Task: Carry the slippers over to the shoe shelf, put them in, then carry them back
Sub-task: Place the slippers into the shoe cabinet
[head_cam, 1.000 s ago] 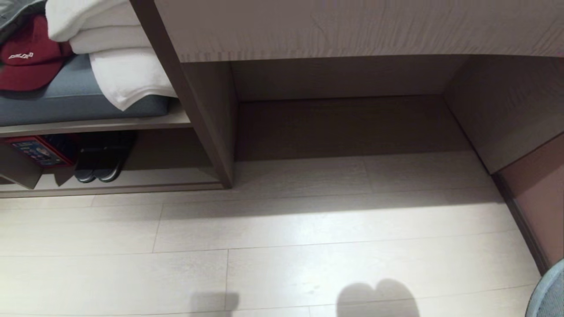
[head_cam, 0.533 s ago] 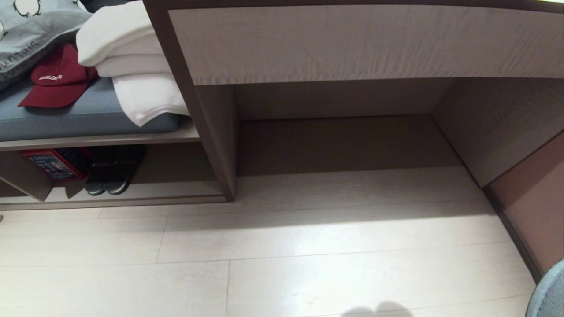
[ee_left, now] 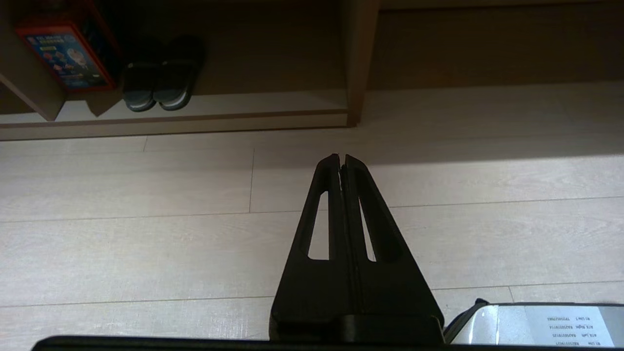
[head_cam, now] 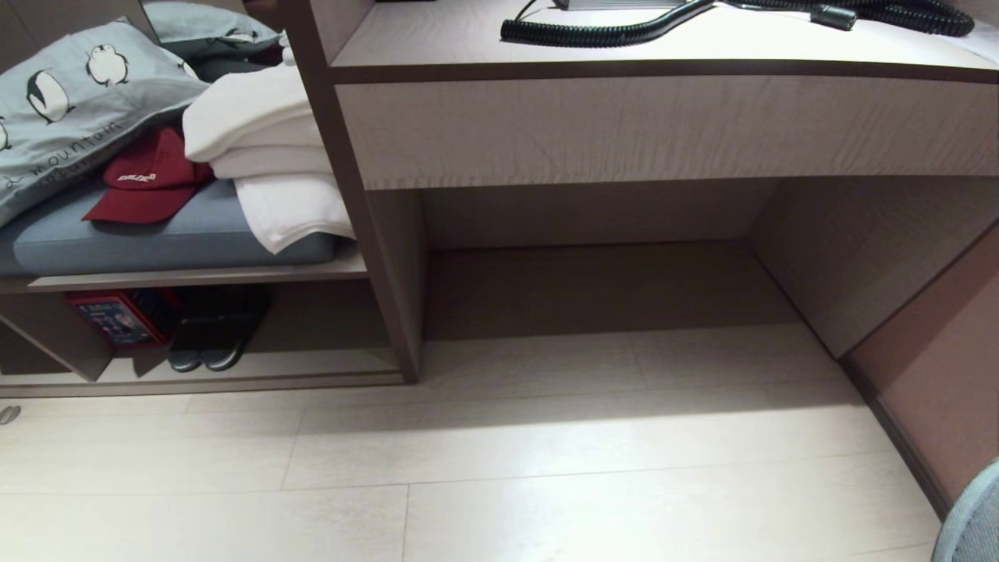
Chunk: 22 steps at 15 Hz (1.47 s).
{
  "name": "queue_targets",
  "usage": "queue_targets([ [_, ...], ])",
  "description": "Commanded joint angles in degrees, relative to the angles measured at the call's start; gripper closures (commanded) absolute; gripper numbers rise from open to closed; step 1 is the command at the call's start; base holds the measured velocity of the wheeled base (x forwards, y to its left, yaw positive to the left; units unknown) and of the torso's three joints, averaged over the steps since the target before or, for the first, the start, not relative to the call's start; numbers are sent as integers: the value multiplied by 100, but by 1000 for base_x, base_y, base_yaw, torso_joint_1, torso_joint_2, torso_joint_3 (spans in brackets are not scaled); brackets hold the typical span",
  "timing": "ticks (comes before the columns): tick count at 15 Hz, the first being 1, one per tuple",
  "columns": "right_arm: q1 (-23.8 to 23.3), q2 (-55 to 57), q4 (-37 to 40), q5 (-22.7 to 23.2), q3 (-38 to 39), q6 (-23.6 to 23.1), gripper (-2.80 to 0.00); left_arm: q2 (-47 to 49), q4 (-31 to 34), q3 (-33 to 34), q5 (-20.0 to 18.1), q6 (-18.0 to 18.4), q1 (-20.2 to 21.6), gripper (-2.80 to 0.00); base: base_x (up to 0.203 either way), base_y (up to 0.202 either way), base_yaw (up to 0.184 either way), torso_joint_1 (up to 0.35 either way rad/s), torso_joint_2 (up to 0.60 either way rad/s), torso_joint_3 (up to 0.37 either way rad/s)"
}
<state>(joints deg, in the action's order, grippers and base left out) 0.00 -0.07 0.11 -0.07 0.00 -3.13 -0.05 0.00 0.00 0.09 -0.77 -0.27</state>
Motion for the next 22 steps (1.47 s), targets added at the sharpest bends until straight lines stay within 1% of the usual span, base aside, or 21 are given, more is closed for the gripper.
queue_targets([
  [1, 0, -10, -2, -1, 9, -3, 0, 5, 0, 9, 0, -2, 0, 0, 0, 0, 0, 8, 1, 203],
  [19, 0, -10, -2, -1, 9, -3, 0, 5, 0, 9, 0, -2, 0, 0, 0, 0, 0, 2, 2, 203],
  [22, 0, -10, -2, -1, 9, -3, 0, 5, 0, 9, 0, 15, 0, 0, 0, 0, 0, 3, 4, 117],
])
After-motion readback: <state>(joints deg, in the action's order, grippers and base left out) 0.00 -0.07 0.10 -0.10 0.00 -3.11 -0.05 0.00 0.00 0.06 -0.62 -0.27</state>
